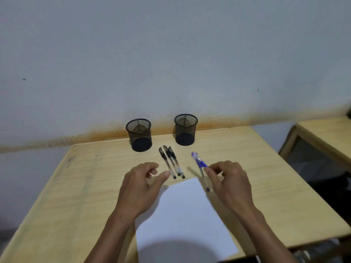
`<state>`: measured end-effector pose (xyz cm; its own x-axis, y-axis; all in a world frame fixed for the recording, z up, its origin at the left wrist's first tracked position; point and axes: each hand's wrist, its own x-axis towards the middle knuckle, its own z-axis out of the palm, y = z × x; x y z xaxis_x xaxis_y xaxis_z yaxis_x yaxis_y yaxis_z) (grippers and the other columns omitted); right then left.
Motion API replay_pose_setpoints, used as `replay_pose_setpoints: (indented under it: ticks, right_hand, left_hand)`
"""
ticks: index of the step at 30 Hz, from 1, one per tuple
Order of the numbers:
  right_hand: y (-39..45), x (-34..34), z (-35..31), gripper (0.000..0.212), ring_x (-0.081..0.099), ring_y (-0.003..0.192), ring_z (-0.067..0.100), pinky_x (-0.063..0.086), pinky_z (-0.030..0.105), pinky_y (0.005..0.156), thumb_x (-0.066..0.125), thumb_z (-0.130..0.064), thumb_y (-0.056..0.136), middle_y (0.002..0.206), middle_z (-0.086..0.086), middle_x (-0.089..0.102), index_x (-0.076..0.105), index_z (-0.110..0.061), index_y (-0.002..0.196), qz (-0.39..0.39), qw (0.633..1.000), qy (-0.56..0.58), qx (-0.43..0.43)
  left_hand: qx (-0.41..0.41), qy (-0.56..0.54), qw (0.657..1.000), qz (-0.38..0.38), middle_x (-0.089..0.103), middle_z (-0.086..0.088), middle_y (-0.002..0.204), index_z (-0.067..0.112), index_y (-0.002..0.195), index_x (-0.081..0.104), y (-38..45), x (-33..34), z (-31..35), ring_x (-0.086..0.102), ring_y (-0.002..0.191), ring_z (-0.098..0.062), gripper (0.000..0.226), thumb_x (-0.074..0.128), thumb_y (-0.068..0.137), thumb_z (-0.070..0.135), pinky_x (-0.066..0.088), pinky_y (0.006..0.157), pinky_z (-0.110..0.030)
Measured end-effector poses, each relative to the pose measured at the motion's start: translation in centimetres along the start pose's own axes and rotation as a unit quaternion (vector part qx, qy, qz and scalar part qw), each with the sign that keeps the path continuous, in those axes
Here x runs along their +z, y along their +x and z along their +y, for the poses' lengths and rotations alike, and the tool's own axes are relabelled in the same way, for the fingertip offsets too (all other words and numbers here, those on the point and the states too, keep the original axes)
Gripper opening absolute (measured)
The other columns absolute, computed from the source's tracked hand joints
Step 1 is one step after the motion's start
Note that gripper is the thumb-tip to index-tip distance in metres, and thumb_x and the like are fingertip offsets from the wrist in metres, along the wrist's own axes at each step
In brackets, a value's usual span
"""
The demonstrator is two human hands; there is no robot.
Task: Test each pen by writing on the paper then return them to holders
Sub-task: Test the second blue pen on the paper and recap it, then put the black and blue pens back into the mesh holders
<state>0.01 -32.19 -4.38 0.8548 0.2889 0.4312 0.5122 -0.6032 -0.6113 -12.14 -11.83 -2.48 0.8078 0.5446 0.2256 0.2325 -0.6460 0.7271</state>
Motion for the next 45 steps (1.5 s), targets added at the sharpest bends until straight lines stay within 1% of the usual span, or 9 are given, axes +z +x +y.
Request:
replay_pose_setpoints:
  ticks: [3, 6, 17, 23, 26, 32, 38, 41, 45]
  right_hand:
    - [2.3, 0.2, 0.8, 0.024, 0.064, 0.074, 0.02, 0.051, 0.031, 0.063, 0.063, -0.036, 0.091, 0.071, -0.009, 0.068, 0.068, -0.024, 0.071, -0.044, 0.978, -0.005, 0.202]
    - [3.9, 1.6, 1.0, 0.025, 0.062, 0.064, 0.017, 0.052, 0.029, 0.061, 0.061, -0.035, 0.089, 0.065, -0.006, 0.066, 0.068, -0.021, 0.069, -0.069, 0.966, -0.054, 0.244]
    - [4.9, 4.7, 1.2, 0.055, 0.064, 0.079, 0.024, 0.051, 0.035, 0.074, 0.049, -0.072, 0.085, 0.079, -0.002, 0.062, 0.054, -0.018, 0.073, -0.123, 0.962, -0.179, 0.165]
    - [6.2, 5.5, 0.9, 0.028, 0.064, 0.091, 0.025, 0.046, 0.033, 0.076, 0.061, -0.044, 0.093, 0.093, -0.001, 0.065, 0.068, -0.018, 0.1, -0.176, 0.96, -0.164, 0.145]
    - [7.1, 5.1, 0.6, 0.018, 0.06, 0.103, 0.029, 0.038, 0.034, 0.077, 0.059, -0.034, 0.098, 0.107, 0.004, 0.063, 0.053, -0.017, 0.095, -0.23, 0.945, -0.194, 0.126]
    - [8.4, 4.7, -0.1, 0.022, 0.057, 0.114, 0.03, 0.039, 0.033, 0.075, 0.058, -0.015, 0.094, 0.121, 0.009, 0.063, 0.057, -0.013, 0.116, -0.324, 0.908, -0.247, 0.097]
    - [7.5, 3.8, -0.1, 0.013, 0.059, 0.087, 0.028, 0.041, 0.039, 0.065, 0.048, -0.016, 0.101, 0.102, 0.007, 0.063, 0.043, -0.016, 0.113, -0.226, 0.966, -0.114, 0.05]
    - [7.9, 3.3, -0.7, 0.009, 0.052, 0.071, 0.018, 0.038, 0.028, 0.058, 0.046, -0.031, 0.105, 0.08, -0.006, 0.055, 0.045, -0.025, 0.099, -0.153, 0.984, 0.059, 0.075]
    - [9.4, 3.0, -2.9, 0.027, 0.051, 0.062, 0.013, 0.039, 0.012, 0.057, 0.06, -0.035, 0.1, 0.064, -0.006, 0.056, 0.053, -0.028, 0.076, -0.048, 0.985, 0.154, 0.054]
  left_hand:
    - [-0.041, 0.064, 0.997, 0.018, 0.067, 0.004, 0.107, 0.019, 0.126, 0.063, 2.6, 1.7, -0.7, 0.058, 0.106, -0.02, 0.059, 0.06, 0.086, 0.061, 0.051, 0.086, -0.04]
    - [-0.067, 0.128, 0.989, 0.018, 0.067, -0.004, 0.119, 0.016, 0.129, 0.059, 4.9, 3.5, -0.5, 0.052, 0.118, -0.026, 0.062, 0.052, 0.09, 0.063, 0.047, 0.092, -0.044]
    - [-0.148, 0.328, 0.933, -0.013, 0.058, -0.007, 0.122, 0.018, 0.104, 0.068, 8.9, 8.8, 0.5, 0.044, 0.121, -0.029, 0.078, 0.037, 0.079, 0.085, 0.033, 0.096, -0.049]
    - [-0.15, 0.322, 0.934, -0.03, 0.057, -0.007, 0.123, 0.018, 0.109, 0.063, 10.6, 8.6, 0.2, 0.044, 0.121, -0.03, 0.044, 0.053, 0.091, 0.057, 0.034, 0.095, -0.048]
    - [-0.136, 0.323, 0.933, -0.088, 0.057, -0.008, 0.119, 0.016, 0.11, 0.058, 11.4, 8.1, 0.2, 0.045, 0.118, -0.03, 0.025, 0.049, 0.098, 0.037, 0.033, 0.095, -0.046]
    - [-0.055, 0.374, 0.918, -0.116, 0.056, -0.009, 0.119, 0.011, 0.12, 0.048, 11.2, 8.7, 0.0, 0.05, 0.109, -0.027, 0.028, 0.052, 0.094, 0.02, 0.038, 0.088, -0.037]
    - [-0.017, 0.052, 0.998, -0.043, 0.061, -0.007, 0.094, 0.014, 0.111, 0.045, 9.7, 6.2, 1.5, 0.056, 0.077, -0.021, 0.012, 0.049, 0.1, 0.011, 0.049, 0.062, -0.025]
    - [-0.019, -0.136, 0.99, 0.018, 0.061, -0.004, 0.09, 0.013, 0.105, 0.056, 8.8, 4.4, 3.2, 0.055, 0.073, -0.005, 0.008, 0.05, 0.103, 0.018, 0.04, 0.055, -0.002]
    - [-0.015, -0.256, 0.962, 0.091, 0.056, 0.001, 0.07, 0.009, 0.09, 0.064, 9.4, 2.7, 3.3, 0.051, 0.051, 0.004, 0.019, 0.058, 0.099, 0.025, 0.039, 0.048, -0.007]
